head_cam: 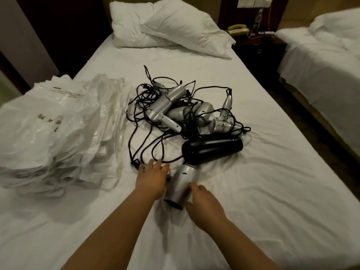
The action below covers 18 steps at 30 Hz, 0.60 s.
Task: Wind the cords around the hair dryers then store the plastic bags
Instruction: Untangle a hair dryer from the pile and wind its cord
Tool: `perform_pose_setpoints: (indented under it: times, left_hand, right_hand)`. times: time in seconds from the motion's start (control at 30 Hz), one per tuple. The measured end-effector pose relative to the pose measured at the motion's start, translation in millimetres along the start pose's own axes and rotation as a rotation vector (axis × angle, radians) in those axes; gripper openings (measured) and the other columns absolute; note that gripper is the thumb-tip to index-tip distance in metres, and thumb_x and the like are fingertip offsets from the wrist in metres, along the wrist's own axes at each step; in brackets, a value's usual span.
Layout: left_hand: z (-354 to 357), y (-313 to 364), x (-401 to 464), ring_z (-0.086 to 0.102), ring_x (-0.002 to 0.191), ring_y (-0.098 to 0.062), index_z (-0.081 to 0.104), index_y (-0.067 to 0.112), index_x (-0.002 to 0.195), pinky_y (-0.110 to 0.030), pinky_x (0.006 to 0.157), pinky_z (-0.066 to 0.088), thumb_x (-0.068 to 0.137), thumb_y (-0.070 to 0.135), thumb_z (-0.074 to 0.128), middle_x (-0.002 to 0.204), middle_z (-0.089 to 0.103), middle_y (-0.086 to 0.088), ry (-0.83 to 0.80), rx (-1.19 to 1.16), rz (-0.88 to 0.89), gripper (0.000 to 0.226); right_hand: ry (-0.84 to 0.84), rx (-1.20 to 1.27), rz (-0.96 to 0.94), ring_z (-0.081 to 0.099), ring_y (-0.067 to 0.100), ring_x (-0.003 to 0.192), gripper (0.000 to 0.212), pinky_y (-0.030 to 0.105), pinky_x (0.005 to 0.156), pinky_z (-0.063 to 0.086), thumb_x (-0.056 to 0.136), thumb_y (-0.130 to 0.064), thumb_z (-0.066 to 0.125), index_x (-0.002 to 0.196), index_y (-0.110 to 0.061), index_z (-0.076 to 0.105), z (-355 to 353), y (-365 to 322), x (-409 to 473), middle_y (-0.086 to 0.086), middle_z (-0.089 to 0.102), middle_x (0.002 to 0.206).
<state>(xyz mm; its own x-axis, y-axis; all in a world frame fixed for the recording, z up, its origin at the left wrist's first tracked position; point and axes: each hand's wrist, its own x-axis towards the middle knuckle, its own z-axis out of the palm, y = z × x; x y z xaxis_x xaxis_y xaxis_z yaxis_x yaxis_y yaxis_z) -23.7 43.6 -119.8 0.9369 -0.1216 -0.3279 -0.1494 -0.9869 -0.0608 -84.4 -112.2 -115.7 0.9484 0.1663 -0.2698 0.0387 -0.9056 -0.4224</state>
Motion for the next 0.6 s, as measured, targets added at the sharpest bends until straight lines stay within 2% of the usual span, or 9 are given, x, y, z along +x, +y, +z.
perform_pose_setpoints:
  times: [0.07, 0.13, 0.2, 0.3, 0.37, 0.4, 0.47, 0.53, 0.6]
  left_hand:
    - [9.1, -2.5, 8.9, 0.006, 0.145, -0.029, 0.016, 0.024, 0.148, -0.055, 0.114, 0.005, 0.092, 0.021, 0.046, 0.156, 0.014, -0.006, -0.039, 0.016, -0.025, 0.064]
    - [15.3, 0.3, 15.1, 0.023, 0.14, -0.027, 0.029, 0.025, 0.141, -0.057, 0.113, 0.008, 0.091, 0.024, 0.049, 0.146, 0.031, -0.007, 0.023, 0.009, -0.036, 0.054]
    - [15.2, 5.7, 18.2, 0.036, 0.129, -0.026, 0.039, 0.024, 0.13, -0.056, 0.113, 0.014, 0.091, 0.024, 0.048, 0.133, 0.04, -0.007, 0.075, 0.033, -0.024, 0.04]
    - [13.1, 9.4, 21.7, 0.038, 0.126, -0.028, 0.042, 0.023, 0.128, -0.049, 0.111, 0.019, 0.092, 0.027, 0.049, 0.132, 0.039, -0.009, 0.063, 0.038, 0.023, 0.038]
    - [10.5, 8.4, 23.3, 0.04, 0.123, -0.028, 0.041, 0.024, 0.13, -0.044, 0.106, 0.025, 0.091, 0.032, 0.051, 0.131, 0.041, -0.008, 0.048, 0.03, 0.069, 0.041]
    - [8.4, 7.5, 22.7, 0.042, 0.122, -0.028, 0.042, 0.024, 0.128, -0.042, 0.104, 0.027, 0.09, 0.035, 0.052, 0.129, 0.043, -0.007, 0.052, 0.019, 0.086, 0.041]
    - [0.3, 7.8, 20.0, 0.046, 0.119, -0.027, 0.046, 0.026, 0.124, -0.039, 0.1, 0.031, 0.087, 0.04, 0.054, 0.125, 0.047, -0.004, 0.085, -0.031, 0.112, 0.04]
    - [-14.3, 9.6, 16.7, 0.049, 0.115, -0.025, 0.048, 0.028, 0.123, -0.037, 0.096, 0.035, 0.086, 0.042, 0.056, 0.121, 0.051, -0.001, 0.159, -0.106, 0.134, 0.041]
    - [-35.6, 12.0, 9.7, 0.053, 0.108, -0.025, 0.049, 0.027, 0.124, -0.036, 0.09, 0.041, 0.085, 0.039, 0.058, 0.117, 0.055, -0.001, 0.256, -0.25, 0.148, 0.041]
  right_hand:
    - [-0.026, 0.049, 0.03, 0.052, 0.024, 0.111, 0.046, 0.032, 0.09, 0.044, 0.094, -0.024, 0.045, 0.137, -0.017, 0.032, 2.7, 0.8, 2.3, 0.007, 0.05, 0.125]
    - [-0.037, 0.113, 0.051, 0.052, 0.023, 0.113, 0.042, 0.033, 0.092, 0.044, 0.093, -0.024, 0.045, 0.133, -0.017, 0.036, 3.8, 3.1, 6.1, 0.006, 0.052, 0.127]
    - [-0.028, 0.161, 0.056, 0.053, 0.022, 0.113, 0.04, 0.032, 0.092, 0.043, 0.092, -0.025, 0.046, 0.13, -0.016, 0.038, 1.8, 6.4, 8.8, 0.005, 0.055, 0.126]
    - [0.01, 0.22, 0.1, 0.057, 0.02, 0.109, 0.031, 0.028, 0.084, 0.043, 0.093, -0.024, 0.046, 0.124, -0.017, 0.042, -6.9, 13.7, 12.1, 0.003, 0.06, 0.12]
    - [0.053, 0.247, 0.113, 0.058, 0.022, 0.102, 0.015, 0.027, 0.075, 0.04, 0.093, -0.021, 0.047, 0.107, -0.018, 0.047, -14.7, 17.0, 13.9, 0.004, 0.063, 0.111]
    - [0.086, 0.264, 0.117, 0.058, 0.022, 0.099, 0.007, 0.027, 0.071, 0.038, 0.092, -0.02, 0.049, 0.099, -0.019, 0.047, -17.9, 17.7, 14.8, 0.005, 0.063, 0.106]
    - [0.203, 0.356, 0.097, 0.058, 0.021, 0.088, 0.005, 0.026, 0.068, 0.035, 0.091, -0.016, 0.052, 0.089, -0.02, 0.049, -24.1, 19.7, 16.4, 0.005, 0.063, 0.096]
    - [0.363, 0.519, 0.097, 0.056, 0.017, 0.08, 0.01, 0.024, 0.068, 0.035, 0.091, -0.012, 0.052, 0.088, -0.021, 0.052, -31.4, 19.4, 16.6, 0.0, 0.06, 0.087]
    - [0.495, 0.748, 0.174, 0.057, 0.019, 0.08, 0.013, 0.027, 0.07, 0.038, 0.093, -0.009, 0.049, 0.093, -0.022, 0.052, -38.7, 21.0, 17.0, -0.001, 0.06, 0.085]
